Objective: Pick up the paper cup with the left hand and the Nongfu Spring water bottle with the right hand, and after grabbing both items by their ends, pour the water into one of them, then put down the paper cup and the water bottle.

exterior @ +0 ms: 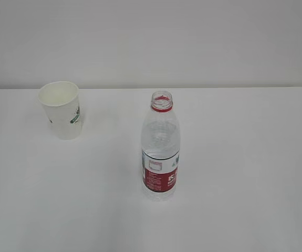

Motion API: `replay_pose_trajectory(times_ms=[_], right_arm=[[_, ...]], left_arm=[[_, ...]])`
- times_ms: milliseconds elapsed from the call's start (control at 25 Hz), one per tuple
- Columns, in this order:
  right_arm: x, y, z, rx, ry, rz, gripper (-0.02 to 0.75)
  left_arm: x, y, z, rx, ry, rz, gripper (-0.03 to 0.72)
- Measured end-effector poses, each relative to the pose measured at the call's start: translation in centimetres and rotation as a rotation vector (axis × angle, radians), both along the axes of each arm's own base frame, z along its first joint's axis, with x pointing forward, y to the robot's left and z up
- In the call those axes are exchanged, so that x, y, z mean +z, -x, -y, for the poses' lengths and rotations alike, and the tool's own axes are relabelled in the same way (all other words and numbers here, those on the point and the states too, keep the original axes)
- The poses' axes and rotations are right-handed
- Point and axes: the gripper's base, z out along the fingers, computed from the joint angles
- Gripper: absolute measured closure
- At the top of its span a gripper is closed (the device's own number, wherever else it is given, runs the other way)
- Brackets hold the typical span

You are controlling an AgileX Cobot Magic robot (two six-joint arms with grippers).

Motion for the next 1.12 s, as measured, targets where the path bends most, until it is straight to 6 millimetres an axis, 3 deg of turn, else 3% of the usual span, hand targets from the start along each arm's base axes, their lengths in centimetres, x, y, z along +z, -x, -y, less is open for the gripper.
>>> replay_pose_trajectory(times_ms=[640,1120], right_arm=[[0.0,0.0,0.0,0.001,-0.002,0.001,0.170],[1.8,-0.1,-0.1,0.006,-0.017,0.153,0.170]], left_arm=[[0.1,-0.1,0.0,0.000,0.000,0.017,0.171],[2.4,-0.4,0.0,-0.003,-0.001,0.229,0.172]])
